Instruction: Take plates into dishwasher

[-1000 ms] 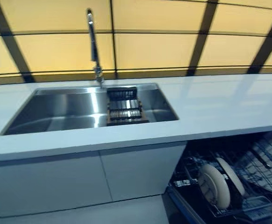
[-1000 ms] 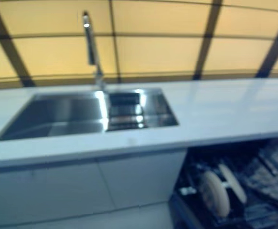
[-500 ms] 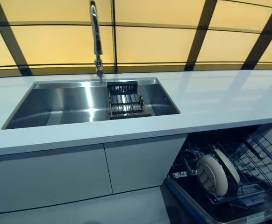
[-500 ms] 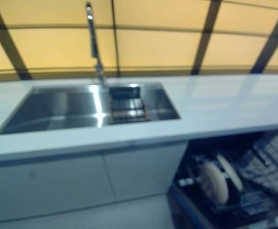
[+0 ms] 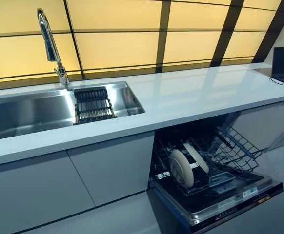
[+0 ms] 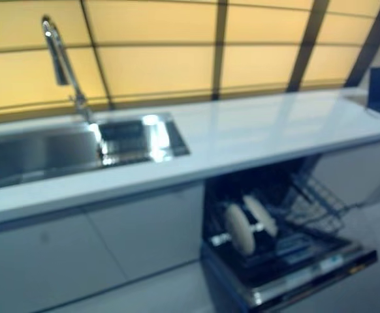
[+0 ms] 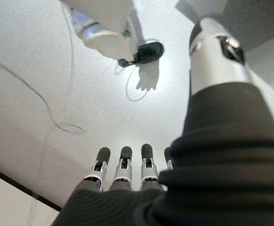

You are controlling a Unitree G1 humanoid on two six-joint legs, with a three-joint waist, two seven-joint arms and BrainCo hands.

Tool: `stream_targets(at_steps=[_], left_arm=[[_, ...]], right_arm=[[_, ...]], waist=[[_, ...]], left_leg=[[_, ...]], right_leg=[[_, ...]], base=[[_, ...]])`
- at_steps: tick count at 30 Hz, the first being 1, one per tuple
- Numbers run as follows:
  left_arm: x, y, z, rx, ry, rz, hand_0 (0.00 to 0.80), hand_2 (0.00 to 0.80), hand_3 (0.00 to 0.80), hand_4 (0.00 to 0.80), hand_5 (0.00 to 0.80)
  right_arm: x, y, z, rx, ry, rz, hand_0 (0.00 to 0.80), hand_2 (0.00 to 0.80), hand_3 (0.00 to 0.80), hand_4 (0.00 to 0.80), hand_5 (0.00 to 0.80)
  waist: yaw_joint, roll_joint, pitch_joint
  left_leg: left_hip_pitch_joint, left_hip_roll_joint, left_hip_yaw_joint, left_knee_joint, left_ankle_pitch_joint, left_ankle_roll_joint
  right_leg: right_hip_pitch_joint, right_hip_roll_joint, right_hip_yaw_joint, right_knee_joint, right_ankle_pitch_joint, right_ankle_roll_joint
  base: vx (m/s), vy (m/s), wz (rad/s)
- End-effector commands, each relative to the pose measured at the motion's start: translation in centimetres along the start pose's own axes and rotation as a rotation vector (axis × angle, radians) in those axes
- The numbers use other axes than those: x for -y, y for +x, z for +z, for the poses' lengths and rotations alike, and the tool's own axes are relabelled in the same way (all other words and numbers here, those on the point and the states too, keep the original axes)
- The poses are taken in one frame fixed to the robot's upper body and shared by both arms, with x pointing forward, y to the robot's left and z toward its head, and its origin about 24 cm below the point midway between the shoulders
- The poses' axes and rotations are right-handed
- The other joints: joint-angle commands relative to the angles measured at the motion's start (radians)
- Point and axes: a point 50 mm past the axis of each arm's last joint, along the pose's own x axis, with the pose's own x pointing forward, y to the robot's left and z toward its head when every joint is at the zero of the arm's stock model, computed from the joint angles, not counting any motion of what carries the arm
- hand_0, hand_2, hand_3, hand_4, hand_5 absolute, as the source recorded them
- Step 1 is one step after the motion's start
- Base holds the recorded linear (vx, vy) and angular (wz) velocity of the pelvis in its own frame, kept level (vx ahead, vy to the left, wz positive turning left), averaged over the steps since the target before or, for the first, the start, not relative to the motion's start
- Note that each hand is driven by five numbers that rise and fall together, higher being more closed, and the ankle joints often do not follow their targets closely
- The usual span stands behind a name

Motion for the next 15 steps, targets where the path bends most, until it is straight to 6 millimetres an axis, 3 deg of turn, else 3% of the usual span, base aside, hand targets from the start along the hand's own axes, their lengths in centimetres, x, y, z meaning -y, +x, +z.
stream_targets(at_steps=[1, 8, 11, 15], left_arm=[[0.0, 0.1, -0.2, -0.007, 0.020, -0.001, 0.000, 0.000, 0.000, 0.000, 0.000], [0.3, 0.1, -1.4, -0.029, 0.017, -0.008, 0.000, 0.000, 0.000, 0.000, 0.000], [0.7, 0.1, -1.9, -0.032, -0.011, -0.015, 0.000, 0.000, 0.000, 0.000, 0.000], [1.8, 0.2, -2.1, -0.019, -0.099, -0.039, 0.000, 0.000, 0.000, 0.000, 0.000]], right_arm=[[-1.4, -0.7, 2.6, 0.117, 0.073, -0.006, 0.000, 0.000, 0.000, 0.000, 0.000], [-2.5, -1.0, 3.4, 0.166, 0.103, 0.031, 0.000, 0.000, 0.000, 0.000, 0.000], [-2.9, -1.4, 4.5, 0.231, 0.138, 0.075, 0.000, 0.000, 0.000, 0.000, 0.000], [-3.3, -1.9, 5.8, 0.284, 0.129, 0.111, 0.000, 0.000, 0.000, 0.000, 0.000]], waist=[[-0.006, 0.041, 0.068], [-0.016, 0.078, 0.094], [-0.020, 0.112, 0.115], [-0.018, 0.146, 0.128]], left_leg=[[0.045, -0.083, 0.027, -0.024, -0.058, 0.099], [0.032, -0.086, 0.025, -0.049, -0.032, 0.089], [0.020, -0.092, 0.017, -0.066, -0.017, 0.081], [0.004, -0.092, -0.004, -0.113, 0.037, 0.044]], right_leg=[[-0.036, -0.056, 0.045, 0.113, -0.026, 0.037], [-0.059, -0.039, 0.041, 0.134, -0.066, 0.028], [-0.080, -0.022, 0.039, 0.154, -0.098, 0.013], [-0.080, 0.007, 0.030, 0.124, -0.103, -0.015]], base=[[-0.065, -0.057, 0.02], [-0.085, -0.029, 0.08], [-0.113, -0.015, 0.02], [-0.069, -0.010, 0.05]])
